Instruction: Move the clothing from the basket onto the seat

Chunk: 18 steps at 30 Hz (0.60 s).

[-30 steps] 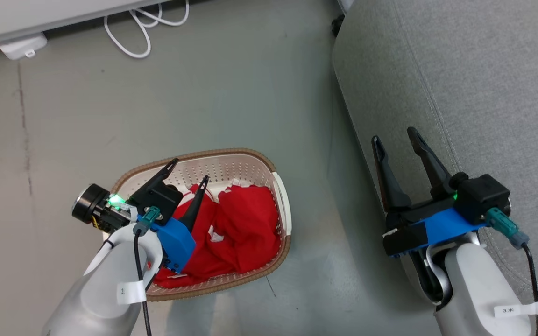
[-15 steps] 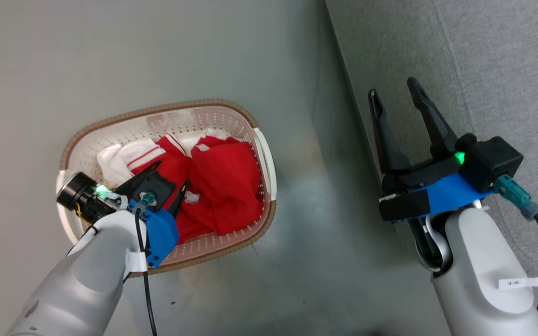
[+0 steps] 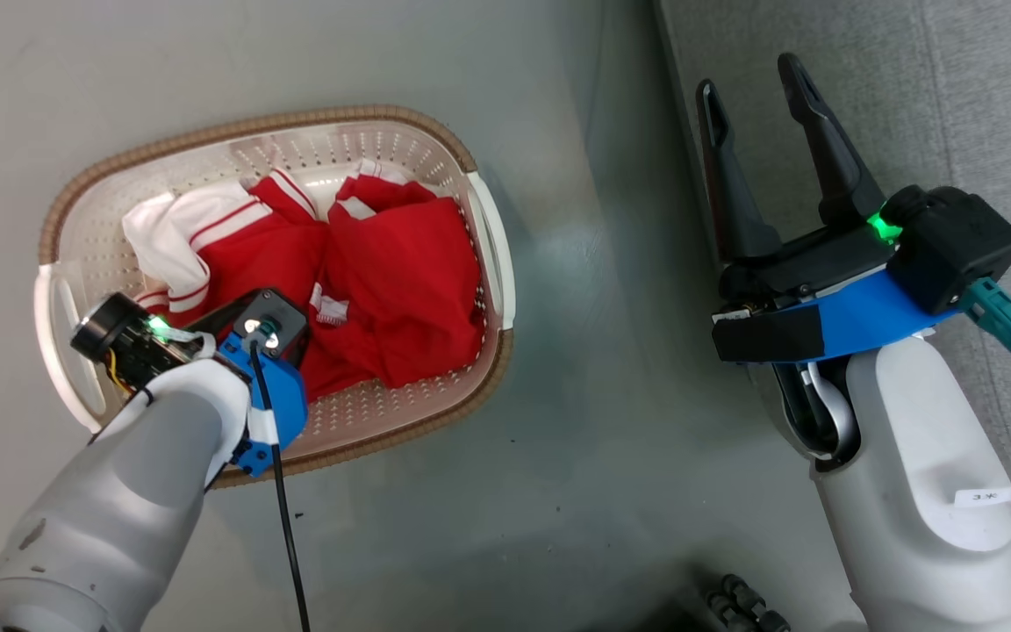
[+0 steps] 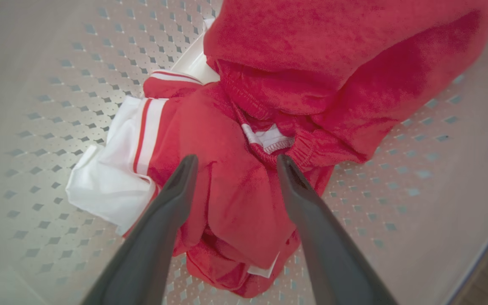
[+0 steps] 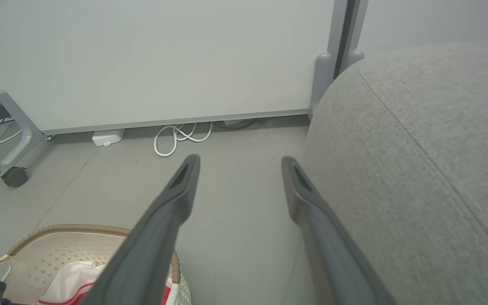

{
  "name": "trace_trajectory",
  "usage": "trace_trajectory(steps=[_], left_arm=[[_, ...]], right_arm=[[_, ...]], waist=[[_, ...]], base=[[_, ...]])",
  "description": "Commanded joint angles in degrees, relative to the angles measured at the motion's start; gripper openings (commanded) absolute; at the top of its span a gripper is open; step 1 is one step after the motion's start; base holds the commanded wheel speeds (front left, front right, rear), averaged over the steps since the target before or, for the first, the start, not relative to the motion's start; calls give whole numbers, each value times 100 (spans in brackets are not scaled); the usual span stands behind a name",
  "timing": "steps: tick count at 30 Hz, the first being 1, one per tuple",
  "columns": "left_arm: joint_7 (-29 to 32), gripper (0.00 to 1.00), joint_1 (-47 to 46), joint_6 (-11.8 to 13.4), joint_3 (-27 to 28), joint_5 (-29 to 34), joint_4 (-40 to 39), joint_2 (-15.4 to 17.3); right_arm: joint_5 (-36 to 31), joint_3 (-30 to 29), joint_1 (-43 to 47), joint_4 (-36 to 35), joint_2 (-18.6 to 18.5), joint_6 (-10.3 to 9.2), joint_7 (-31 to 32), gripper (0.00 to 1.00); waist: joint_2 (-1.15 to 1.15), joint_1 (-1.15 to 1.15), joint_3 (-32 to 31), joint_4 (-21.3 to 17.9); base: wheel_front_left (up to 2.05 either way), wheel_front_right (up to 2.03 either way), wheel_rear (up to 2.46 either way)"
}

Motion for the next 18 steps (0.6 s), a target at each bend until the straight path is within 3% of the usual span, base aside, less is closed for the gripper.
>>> trace_trajectory(steps=[1, 18], left_arm=[[58, 100, -153, -7, -108, -110, 57, 63], [312, 100, -686, -7, -834, -663, 261, 60]], right_arm=[[14, 5, -129, -63, -20, 3, -20, 100], [-88, -97, -268, -347, -20, 3, -20, 100]], waist=[[0, -1, 160, -1], [0, -1, 760, -34]], base=[[0, 0, 0], [0, 0, 0]])
